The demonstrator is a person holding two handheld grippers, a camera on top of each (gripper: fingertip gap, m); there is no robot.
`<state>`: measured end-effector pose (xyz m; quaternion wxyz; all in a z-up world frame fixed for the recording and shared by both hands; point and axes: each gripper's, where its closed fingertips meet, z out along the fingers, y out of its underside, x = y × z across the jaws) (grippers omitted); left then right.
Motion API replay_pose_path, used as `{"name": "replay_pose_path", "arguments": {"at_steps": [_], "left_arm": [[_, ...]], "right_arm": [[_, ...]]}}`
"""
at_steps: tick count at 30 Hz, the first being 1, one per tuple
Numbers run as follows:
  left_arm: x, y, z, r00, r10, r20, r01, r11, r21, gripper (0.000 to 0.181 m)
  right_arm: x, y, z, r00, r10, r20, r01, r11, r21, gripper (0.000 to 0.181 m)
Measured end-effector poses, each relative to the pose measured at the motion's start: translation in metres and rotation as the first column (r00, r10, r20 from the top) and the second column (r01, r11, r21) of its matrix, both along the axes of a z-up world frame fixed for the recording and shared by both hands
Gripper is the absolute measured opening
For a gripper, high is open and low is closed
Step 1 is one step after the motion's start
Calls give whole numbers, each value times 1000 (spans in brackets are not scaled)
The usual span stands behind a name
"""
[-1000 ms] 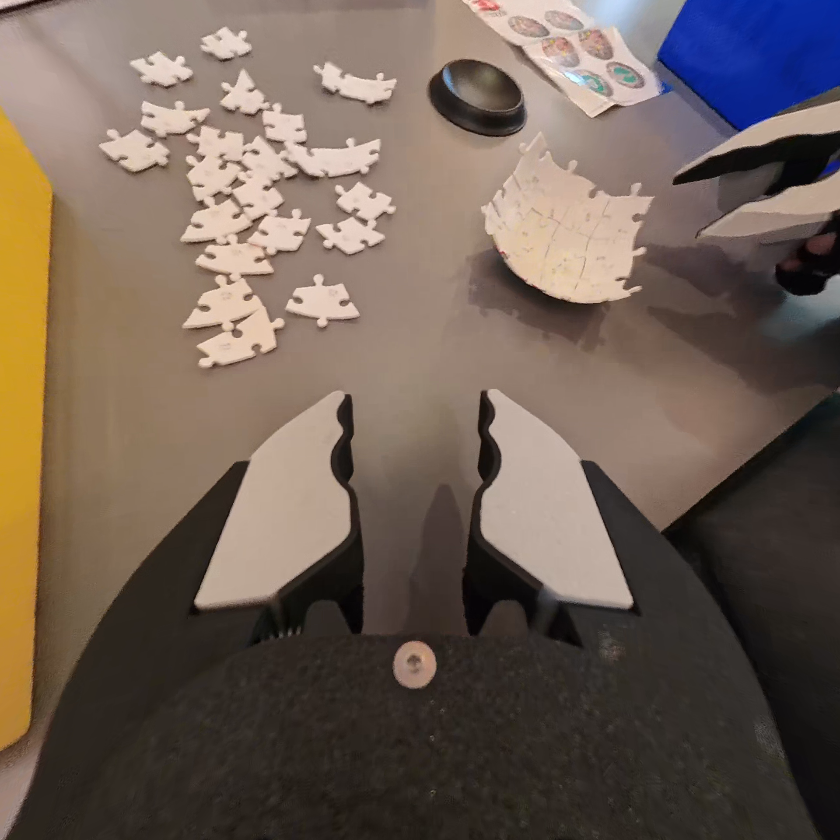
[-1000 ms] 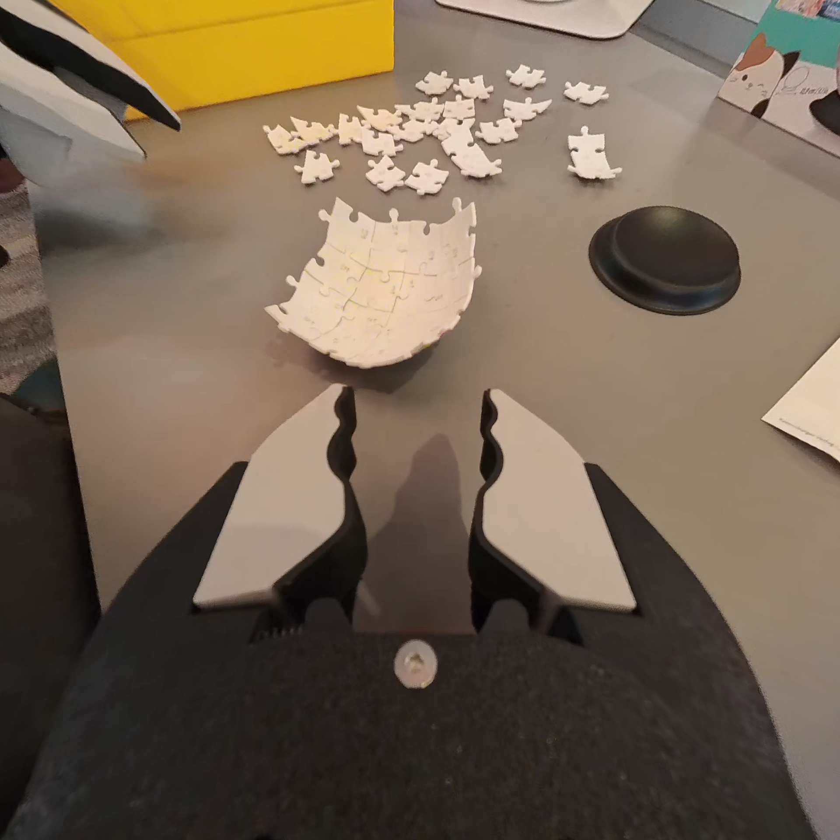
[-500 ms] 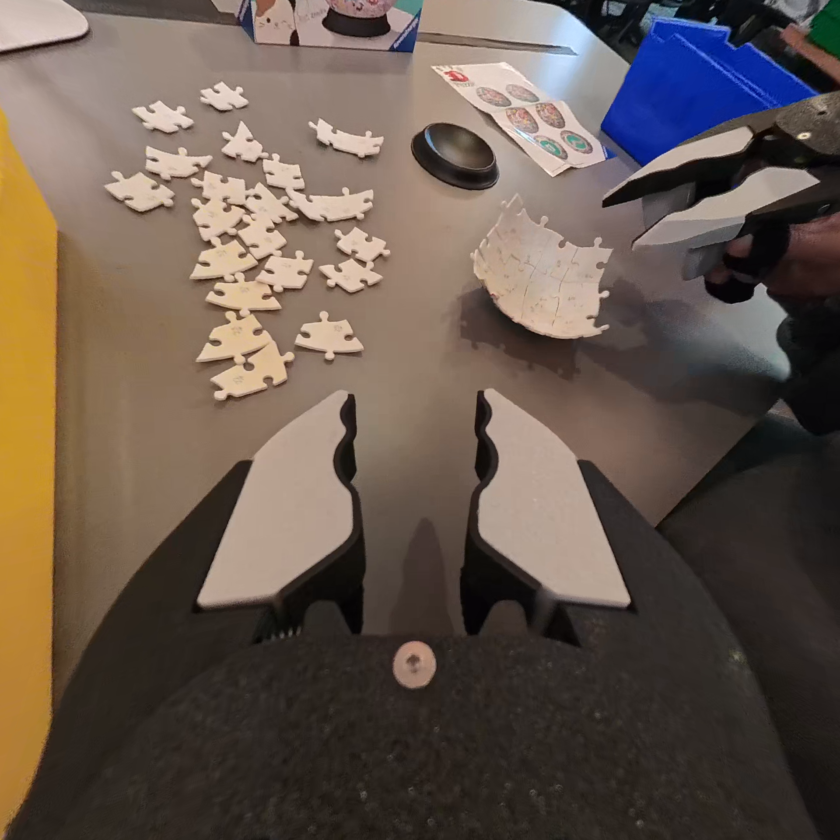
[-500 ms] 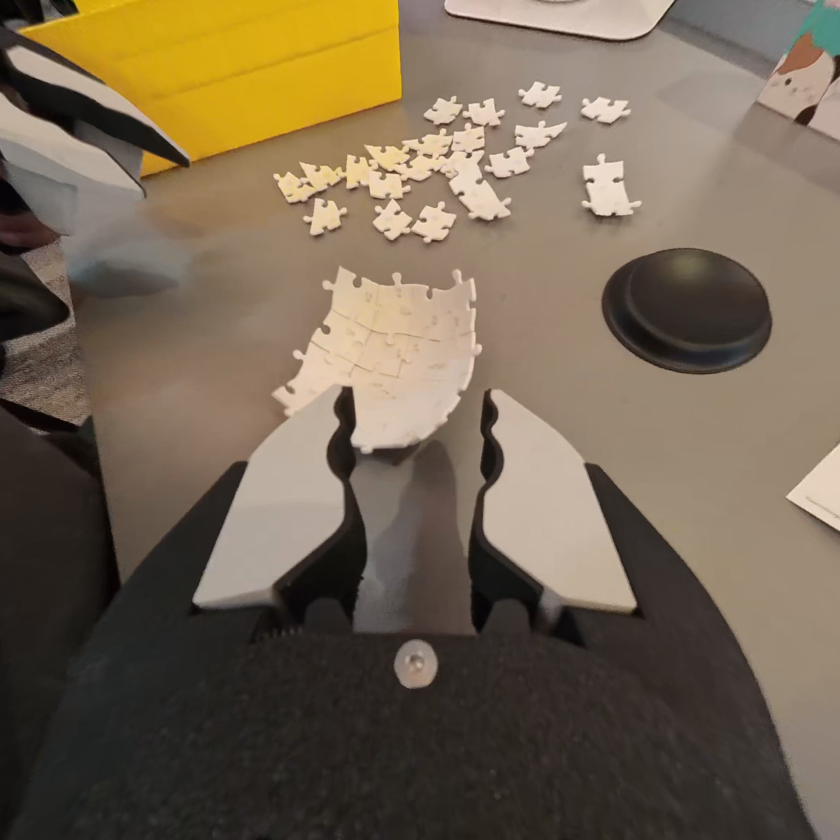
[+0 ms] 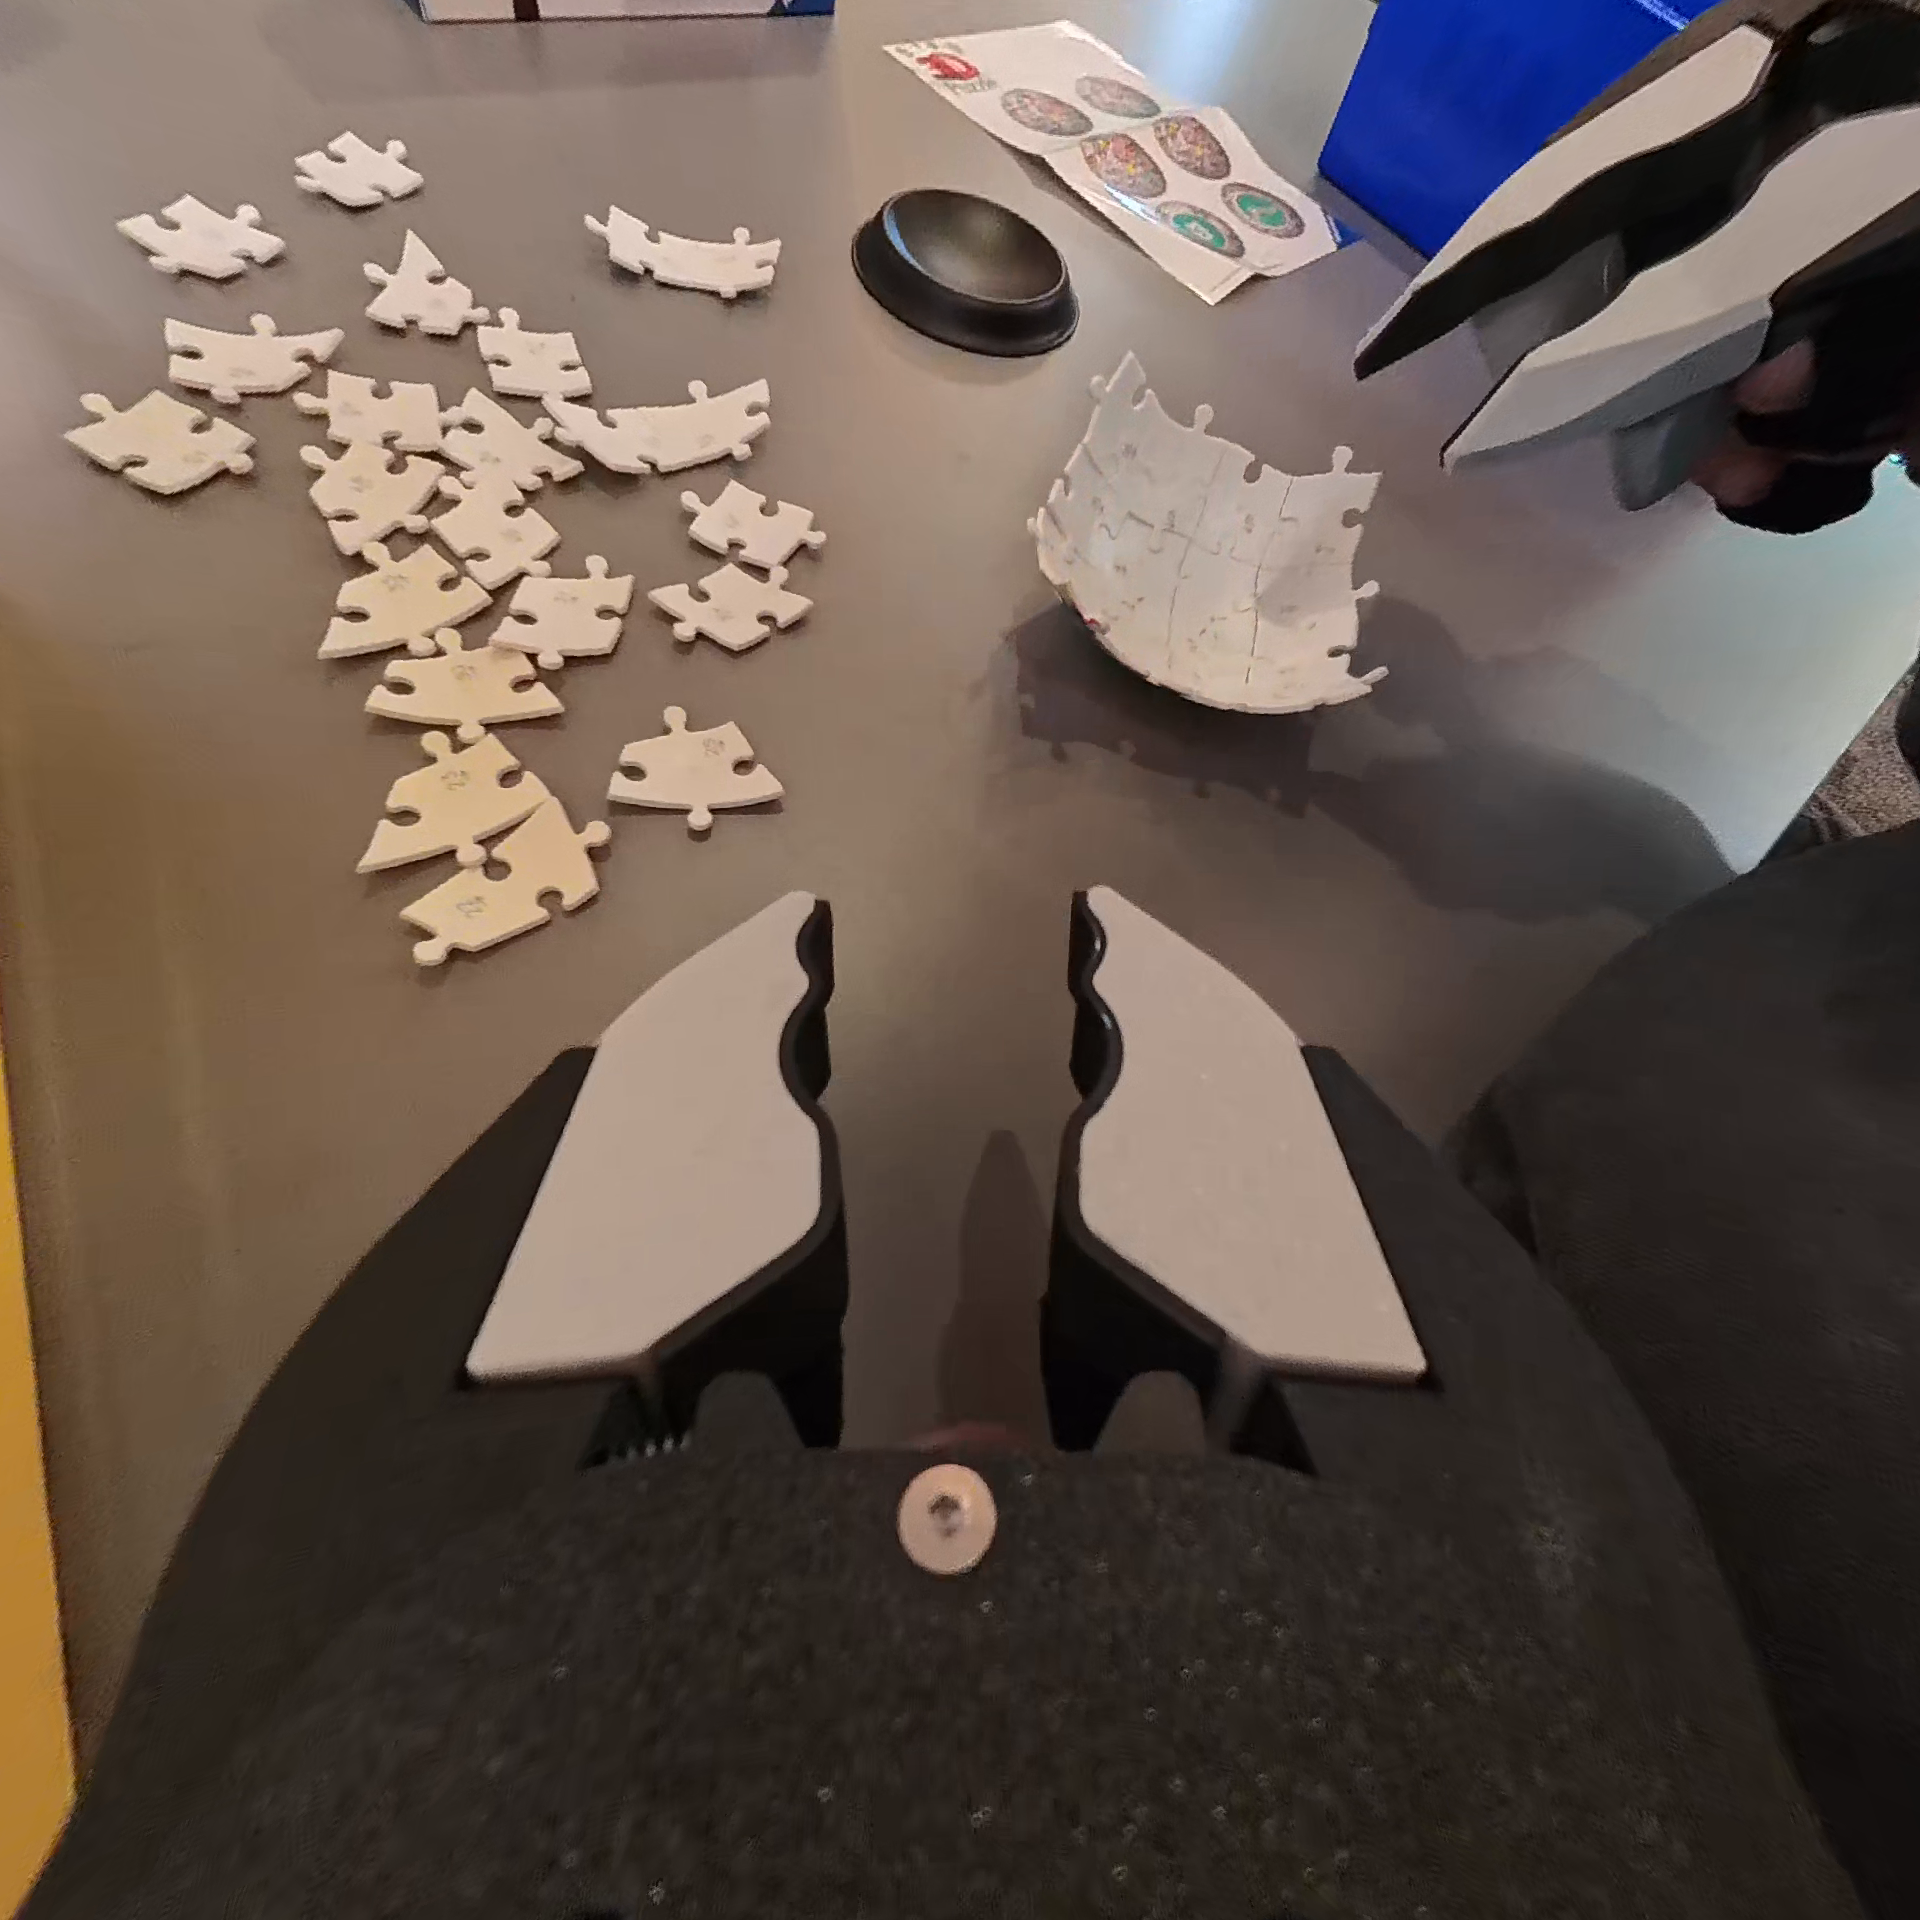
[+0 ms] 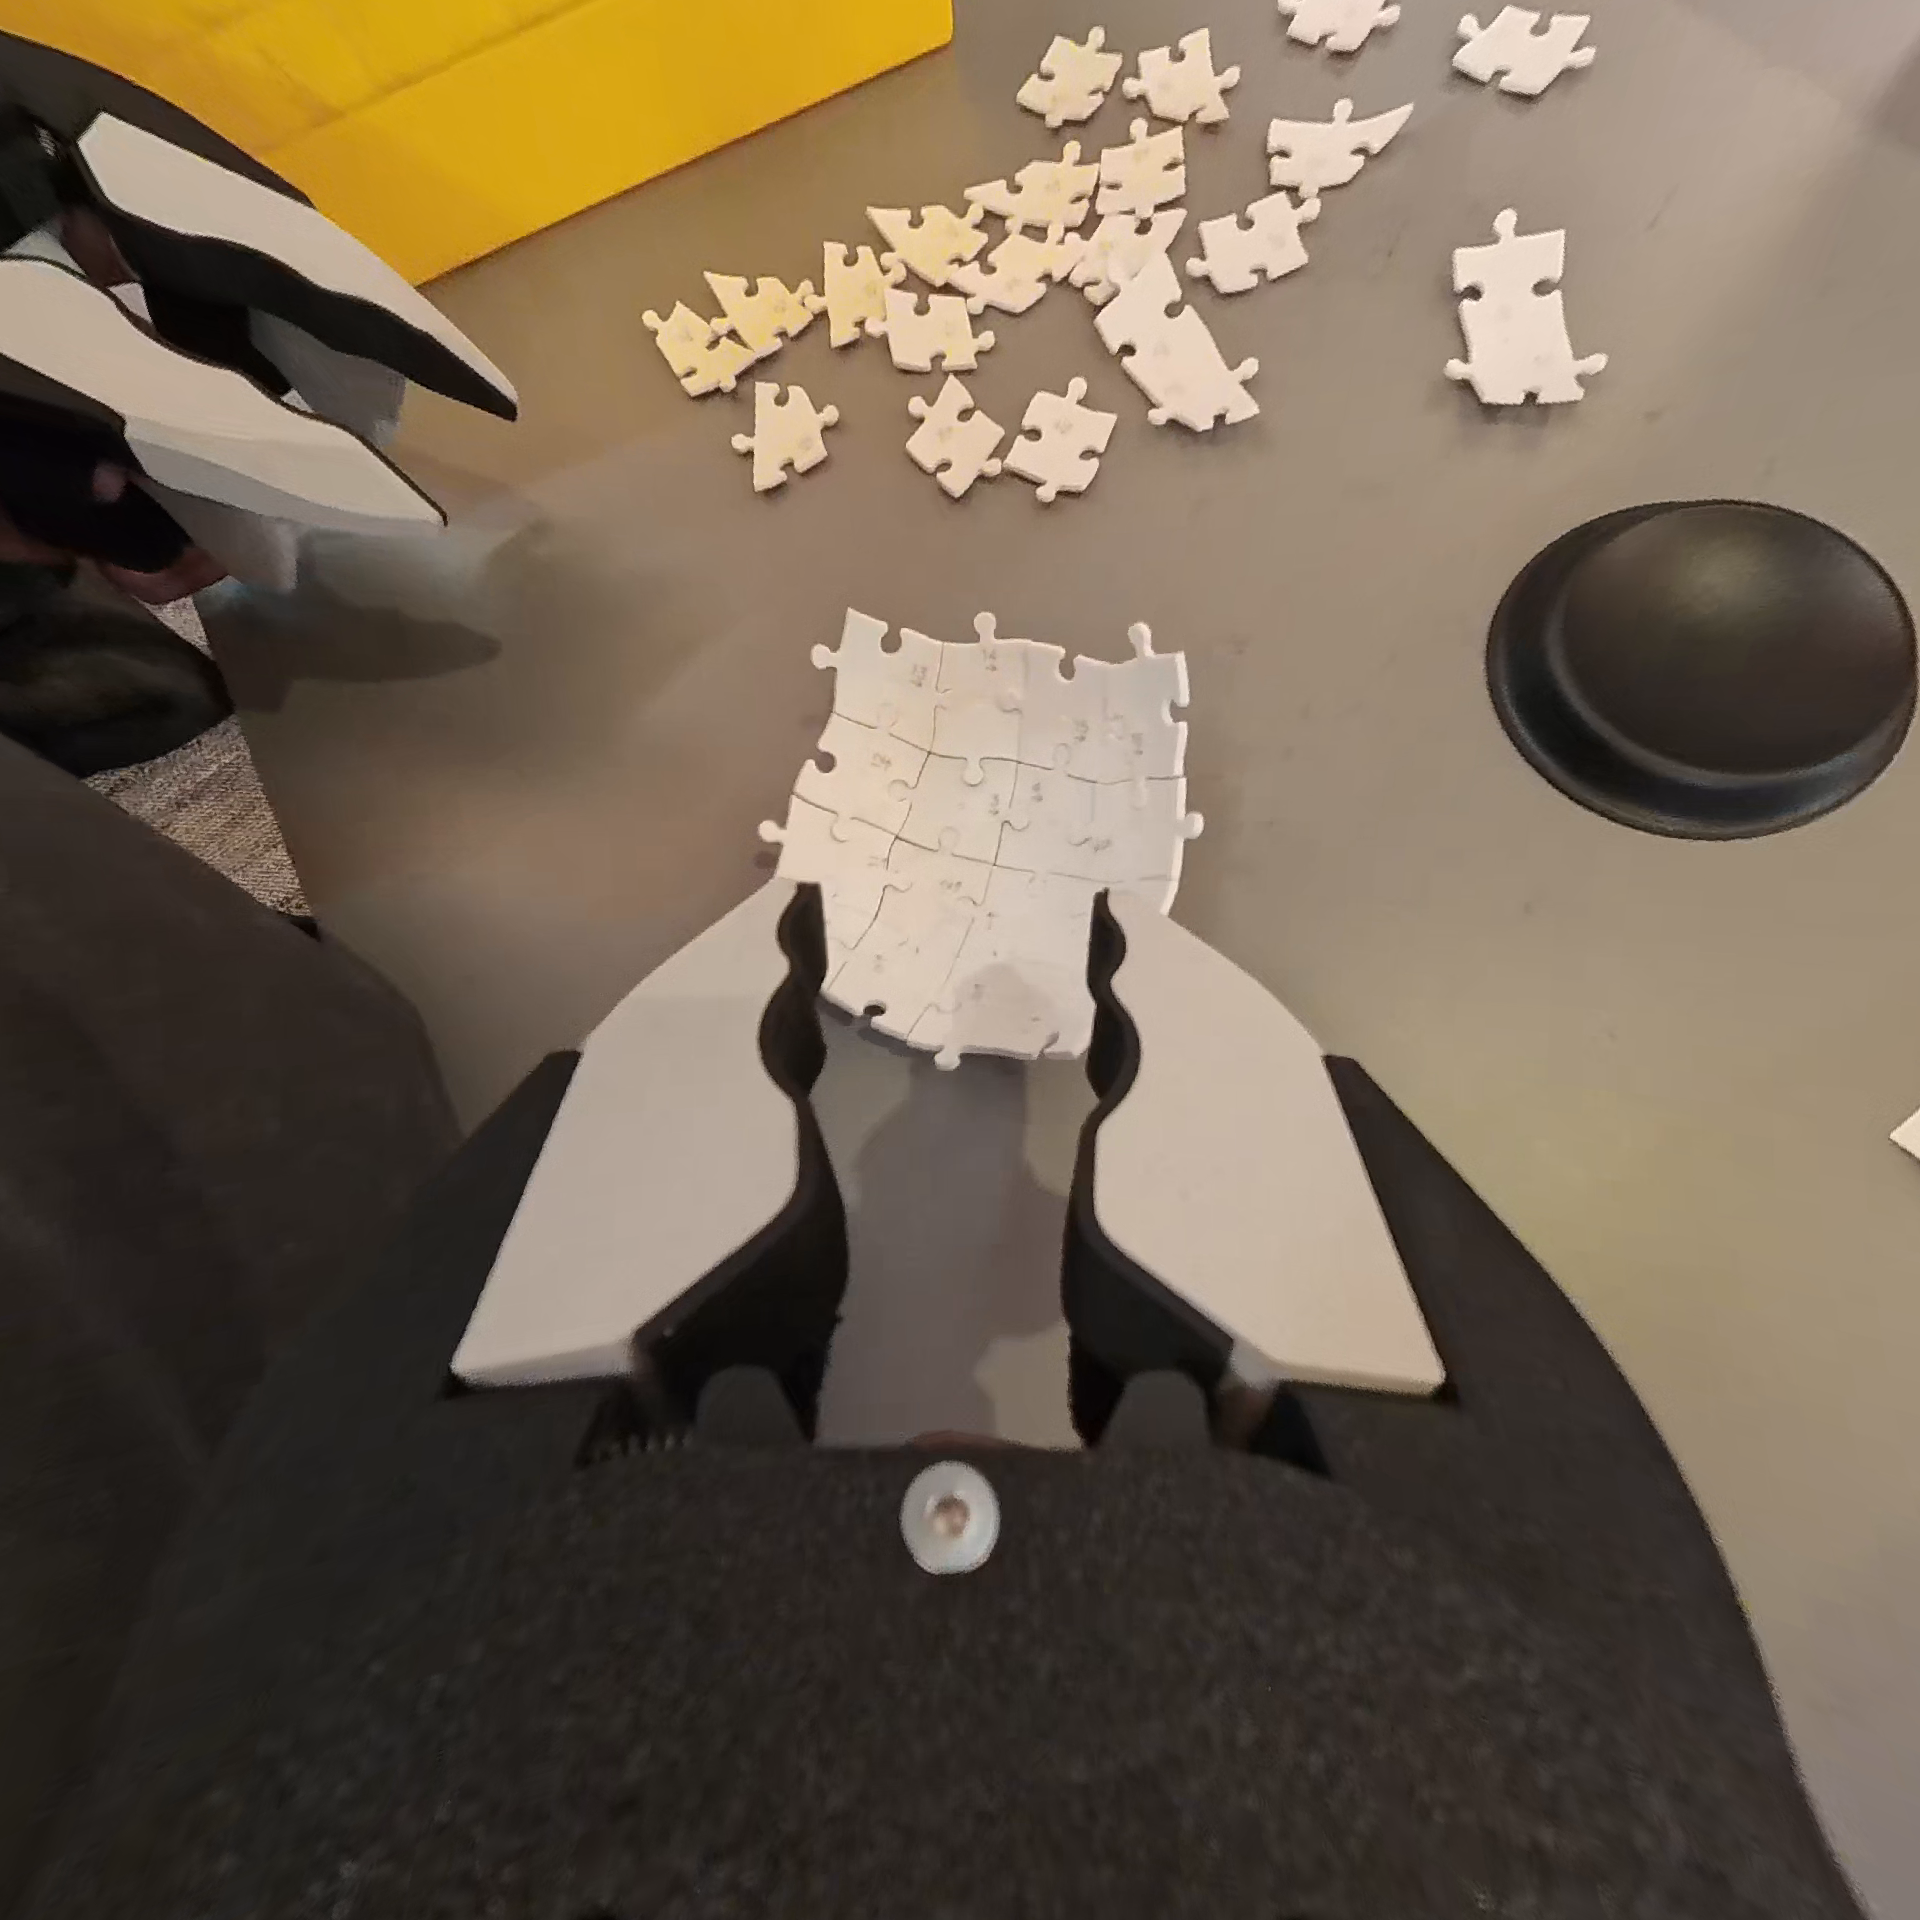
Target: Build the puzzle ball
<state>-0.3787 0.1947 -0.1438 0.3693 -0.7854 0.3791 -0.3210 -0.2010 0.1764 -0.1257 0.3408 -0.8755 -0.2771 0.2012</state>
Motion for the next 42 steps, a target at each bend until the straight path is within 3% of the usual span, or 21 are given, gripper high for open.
{"name": "replay_pose_path", "arguments": {"at_steps": [6,11,14,17,21,24,29,34,37,42], "left_arm": [[-3,4,12,999,41,19,-42,999,29,42],[-18,1,54,987,56,151,-66,996,61,42],[-50,-7,97,981,18,191,-43,991,127,42],[-107,1,123,984,108,140,-131,977,169,42],[-193,25,106,939,328,-108,-302,932,201,42],[-233,35,77,886,399,-237,-369,915,162,42],[-242,43,47,888,372,-269,-368,927,68,42],[-265,55,32,819,391,-420,-390,916,92,42],[-279,62,30,784,404,-471,-413,906,90,42],[-283,77,44,785,423,-452,-422,900,109,38]], "right_arm": [[-18,5,5,998,64,-10,-64,998,18,47],[-50,8,6,987,155,-50,-155,988,20,47],[-61,7,2,978,210,-18,-210,978,11,47],[-67,7,3,968,251,10,-251,968,11,47],[-68,10,12,967,255,8,-255,966,38,46],[-69,12,18,970,241,-27,-239,969,56,46],[-67,9,10,973,226,-39,-225,974,31,45],[-62,7,12,977,210,-38,-208,977,40,45],[-59,8,16,980,196,-36,-194,979,61,44],[-51,6,15,985,159,-67,-154,986,67,44]]}}
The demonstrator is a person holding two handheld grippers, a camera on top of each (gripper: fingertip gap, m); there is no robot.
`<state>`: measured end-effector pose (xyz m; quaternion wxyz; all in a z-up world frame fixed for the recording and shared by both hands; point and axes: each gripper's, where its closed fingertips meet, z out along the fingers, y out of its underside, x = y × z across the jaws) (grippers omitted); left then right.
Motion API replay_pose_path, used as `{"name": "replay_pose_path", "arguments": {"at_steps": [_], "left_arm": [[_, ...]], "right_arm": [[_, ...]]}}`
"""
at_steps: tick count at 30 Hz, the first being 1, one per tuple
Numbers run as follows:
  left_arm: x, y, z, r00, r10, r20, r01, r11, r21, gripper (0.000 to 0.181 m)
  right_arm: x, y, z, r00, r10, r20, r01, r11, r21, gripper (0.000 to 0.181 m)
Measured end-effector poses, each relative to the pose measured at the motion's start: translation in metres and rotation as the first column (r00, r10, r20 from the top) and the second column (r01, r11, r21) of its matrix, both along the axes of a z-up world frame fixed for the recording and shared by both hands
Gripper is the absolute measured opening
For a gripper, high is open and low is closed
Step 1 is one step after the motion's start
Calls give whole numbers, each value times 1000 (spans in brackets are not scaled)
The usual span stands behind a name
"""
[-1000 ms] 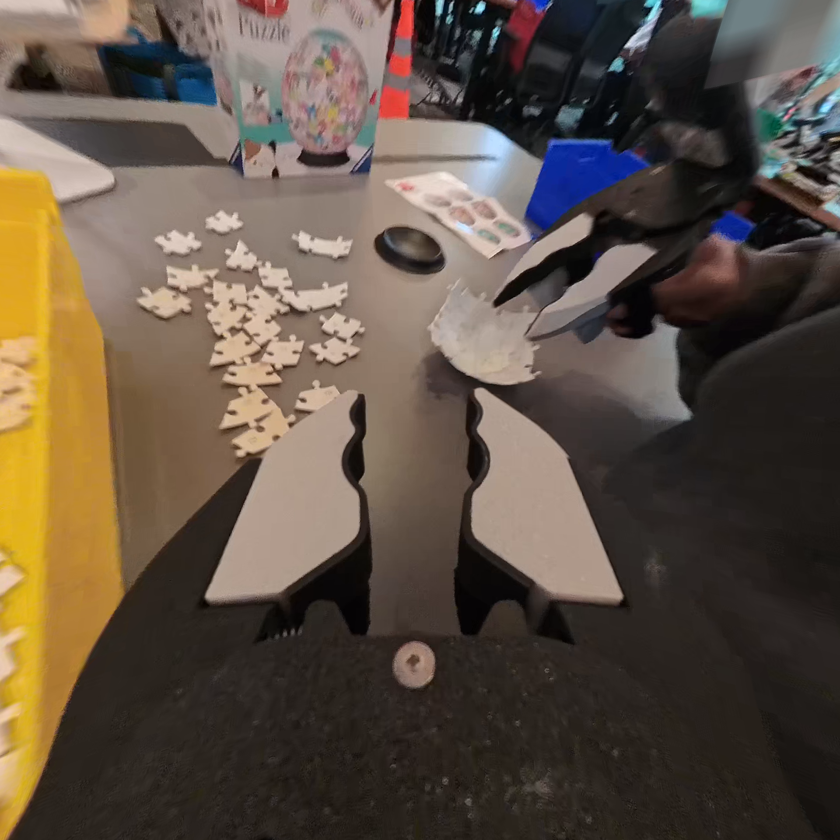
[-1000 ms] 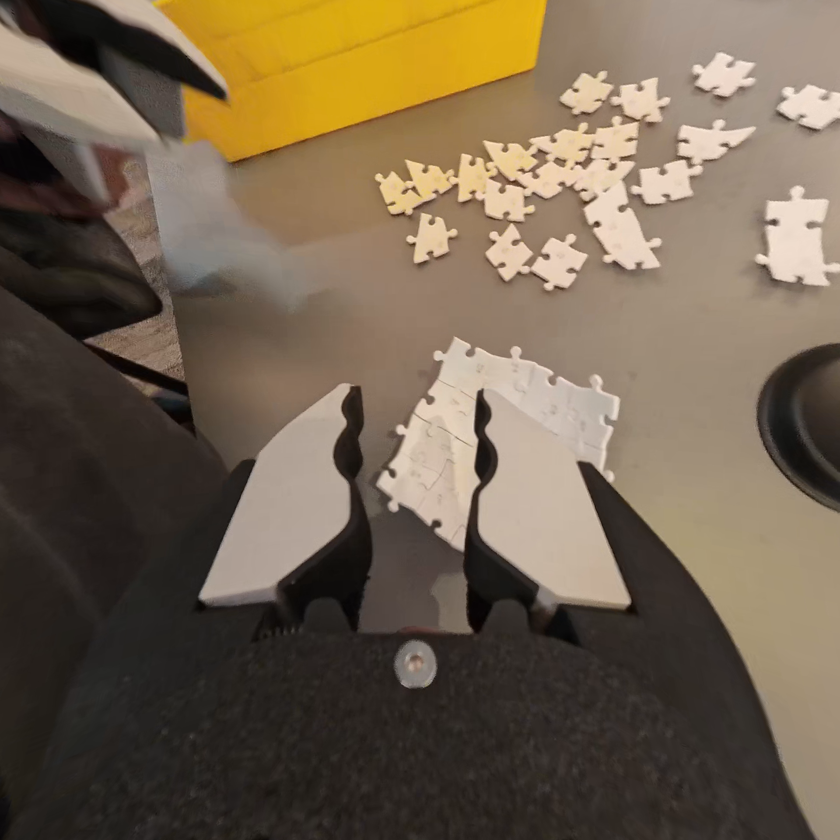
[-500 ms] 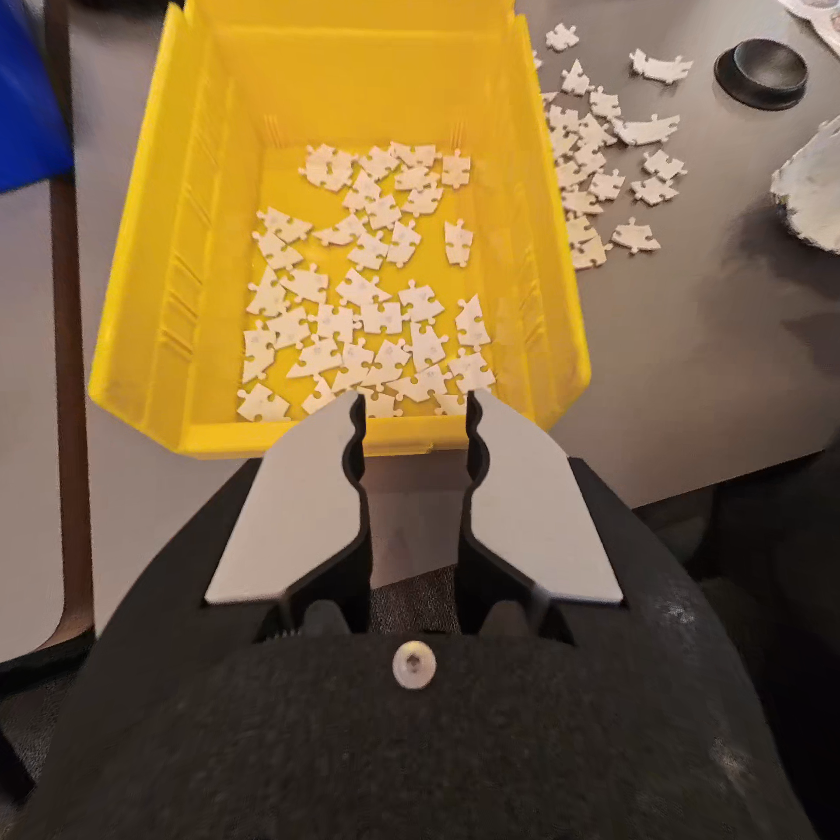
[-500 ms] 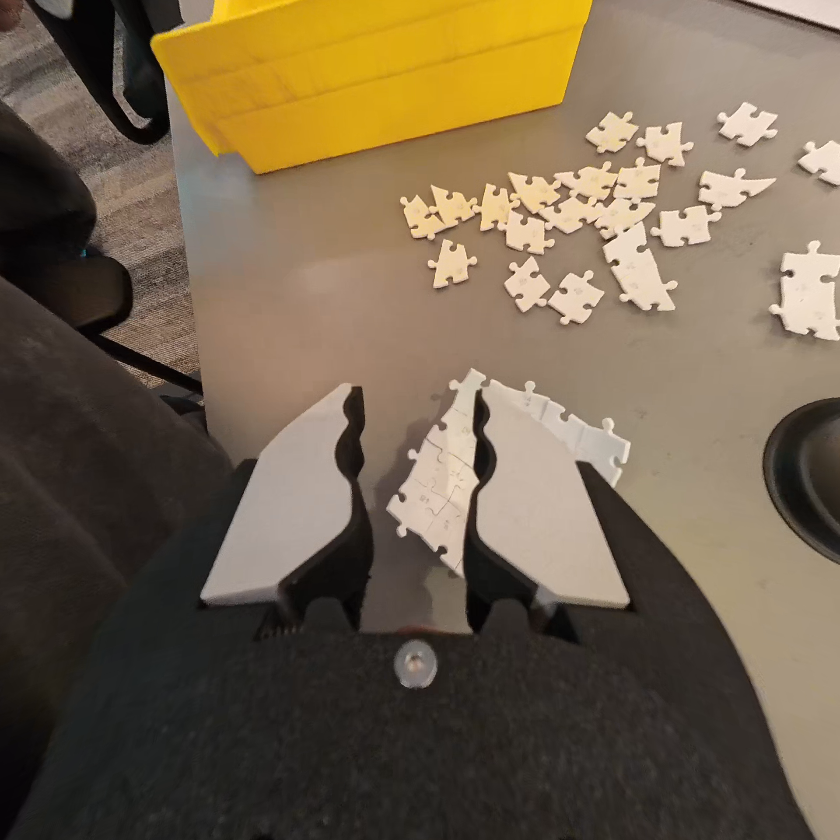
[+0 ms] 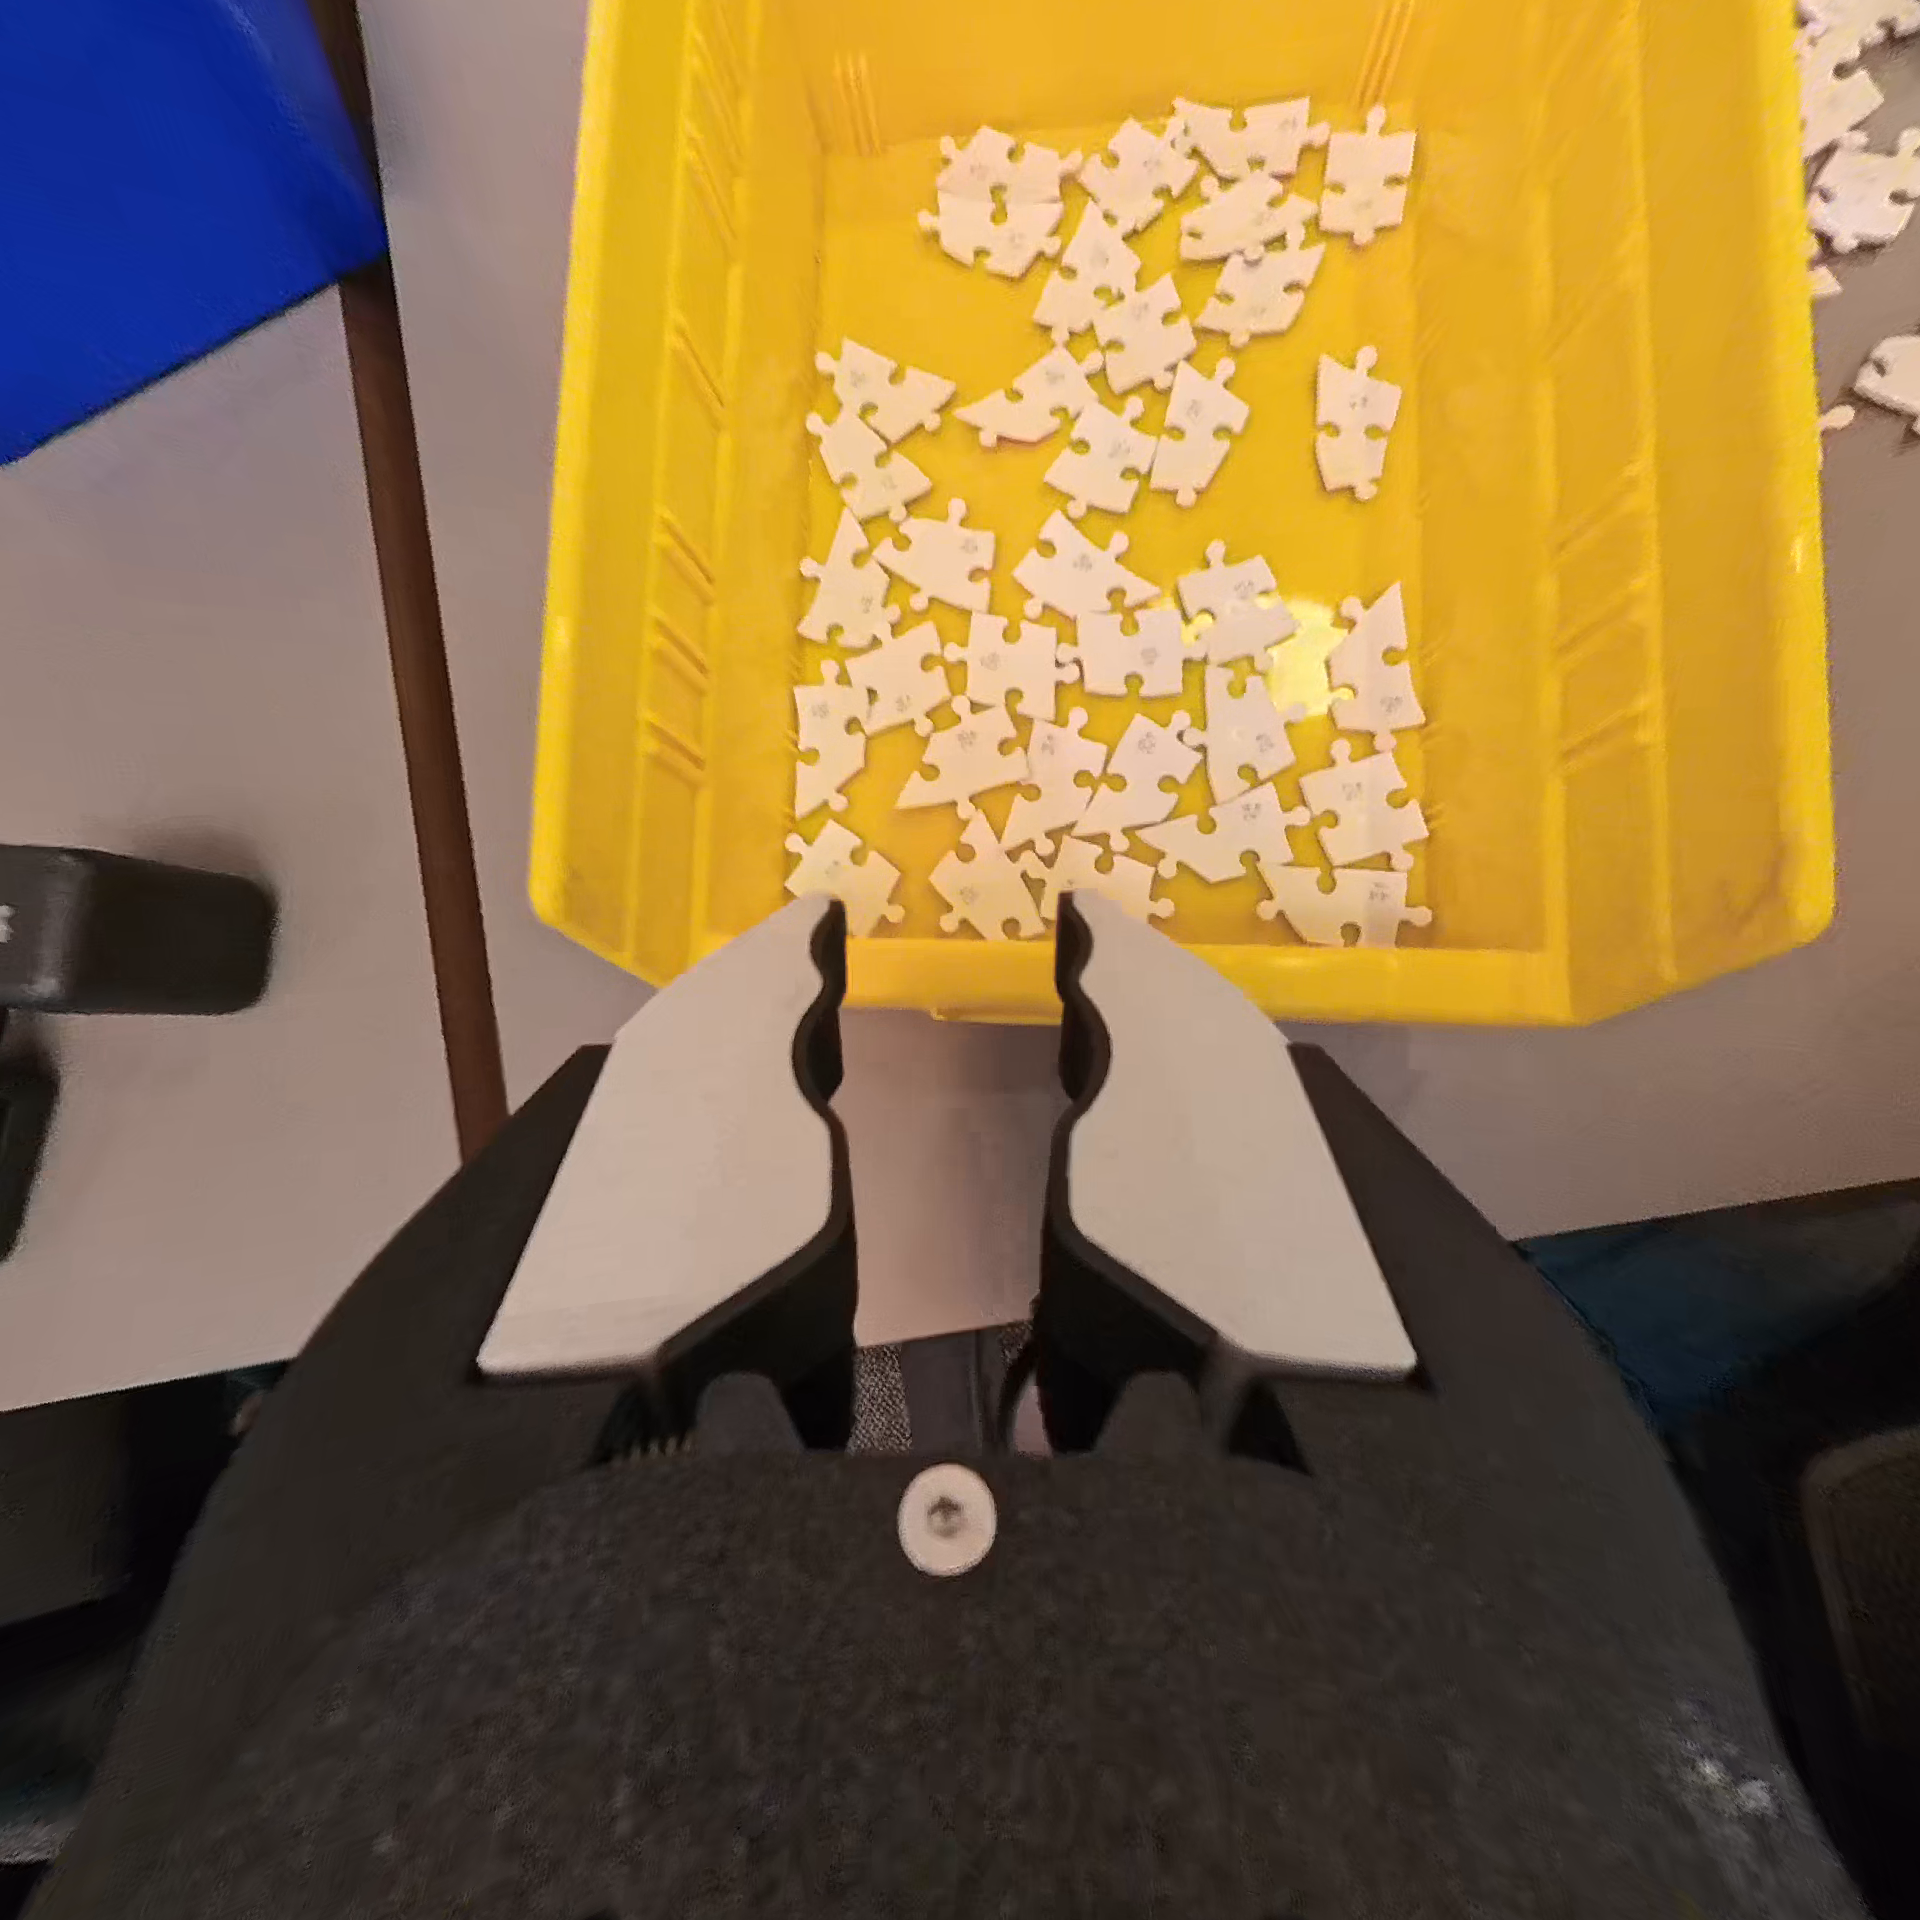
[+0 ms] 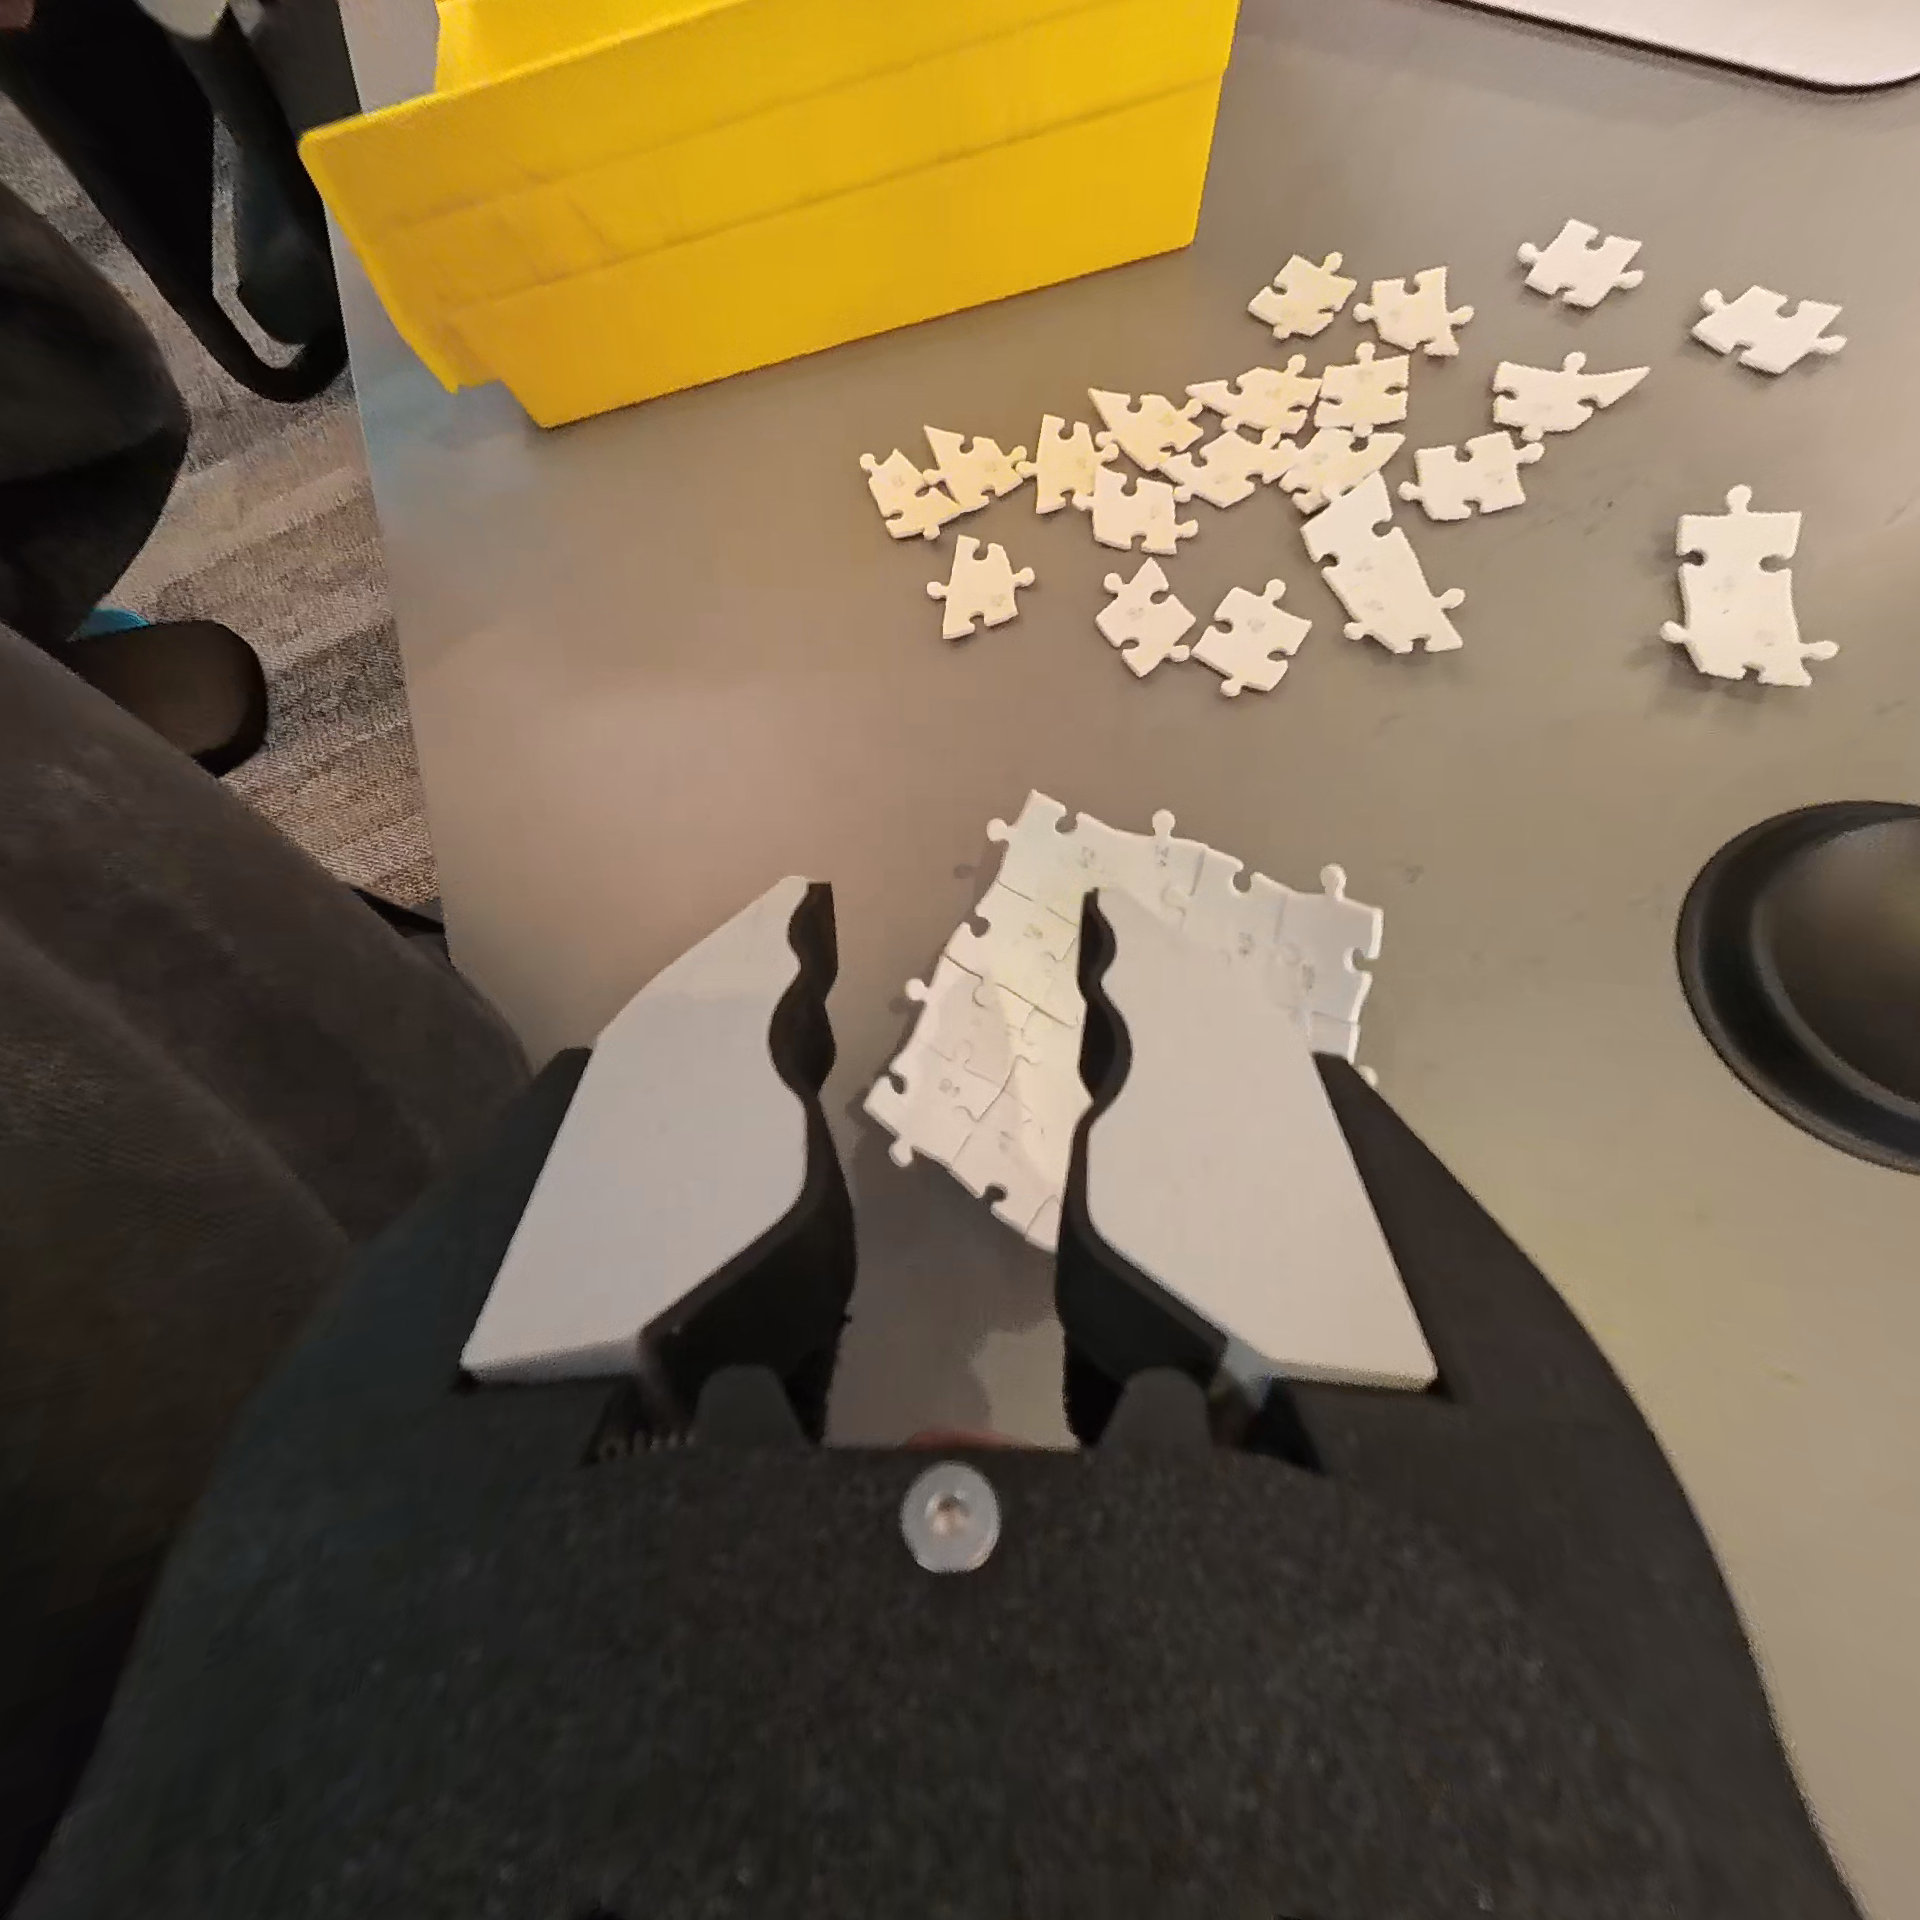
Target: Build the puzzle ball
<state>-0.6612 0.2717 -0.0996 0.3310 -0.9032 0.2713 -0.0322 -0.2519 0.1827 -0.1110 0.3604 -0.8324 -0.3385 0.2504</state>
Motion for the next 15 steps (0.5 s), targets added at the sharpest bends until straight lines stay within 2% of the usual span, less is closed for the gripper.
{"name": "replay_pose_path", "arguments": {"at_steps": [5,15], "left_arm": [[-8,12,0,998,27,-55,-28,999,-18,38],[5,31,-14,995,13,-102,-21,996,-83,40]], "right_arm": [[10,-3,-7,1000,-16,5,16,1000,-12,44],[28,-5,-12,1000,-23,-8,23,999,-24,44]]}}
